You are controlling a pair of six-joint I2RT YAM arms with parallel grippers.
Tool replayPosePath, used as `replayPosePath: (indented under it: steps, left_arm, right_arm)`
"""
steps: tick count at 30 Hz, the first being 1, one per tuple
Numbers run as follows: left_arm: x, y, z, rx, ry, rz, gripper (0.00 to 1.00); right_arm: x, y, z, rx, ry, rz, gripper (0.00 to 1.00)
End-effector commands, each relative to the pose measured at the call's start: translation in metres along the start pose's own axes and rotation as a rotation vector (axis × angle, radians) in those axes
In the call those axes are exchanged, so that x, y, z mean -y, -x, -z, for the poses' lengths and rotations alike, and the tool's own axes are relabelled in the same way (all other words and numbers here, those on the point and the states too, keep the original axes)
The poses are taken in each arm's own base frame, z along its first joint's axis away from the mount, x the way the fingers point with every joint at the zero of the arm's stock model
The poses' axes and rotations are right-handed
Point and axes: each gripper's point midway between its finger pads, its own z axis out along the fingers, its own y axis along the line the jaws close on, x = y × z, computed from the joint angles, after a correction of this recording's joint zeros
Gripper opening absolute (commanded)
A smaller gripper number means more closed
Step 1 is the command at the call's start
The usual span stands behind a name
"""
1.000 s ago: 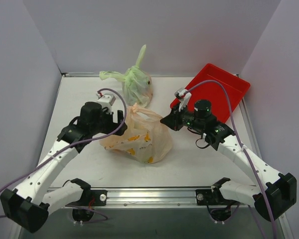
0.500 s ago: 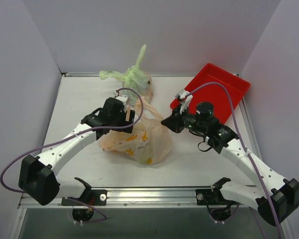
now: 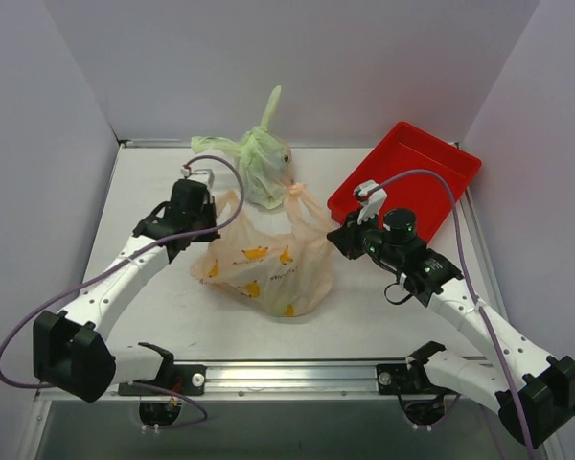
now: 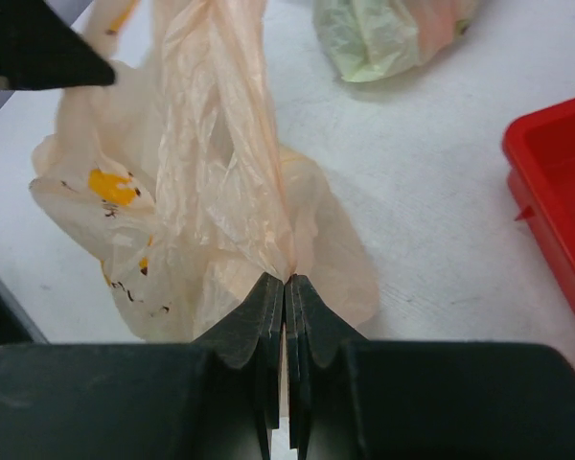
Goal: Untie the knot of the plastic bag and take out the fruit
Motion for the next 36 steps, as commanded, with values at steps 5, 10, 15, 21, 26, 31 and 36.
replayPosePath:
  steps: [5,10,15,21,26,31,36]
  left_arm:
    - [-0.063,0.102,0.069,0.330,0.106,0.235,0.00]
    - [-0.067,0.129,0.105,0.473,0.077,0.328,0.00]
    - [-0.046,0.110,0.117,0.484,-0.063,0.344,0.00]
    - [-0.028,0.056,0.112,0.401,-0.187,0.417,0.00]
    - [-0.026,0.033,0.119,0.394,-0.207,0.474,0.00]
    - [-0.017,0.019,0.123,0.393,-0.216,0.499,0.00]
    - [-0.017,0.006,0.122,0.391,-0.188,0.517,0.00]
  right_arm:
    - [0.035,0.055,0.008,0.197,-0.185,-0.051,0.00]
    - [0.043,0.079,0.007,0.245,-0.234,-0.049,0.00]
    - [0.021,0.069,0.005,0.148,-0.126,-0.026,0.20]
    - [-0.007,0.058,0.028,0.034,-0.181,-0.004,0.69]
    - [-0.044,0.063,0.026,0.049,-0.255,-0.115,0.85]
    - [-0.056,0.058,0.001,0.070,-0.393,-0.216,1.00]
    - [-0.065,0.068,-0.027,0.126,-0.539,-0.270,1.00]
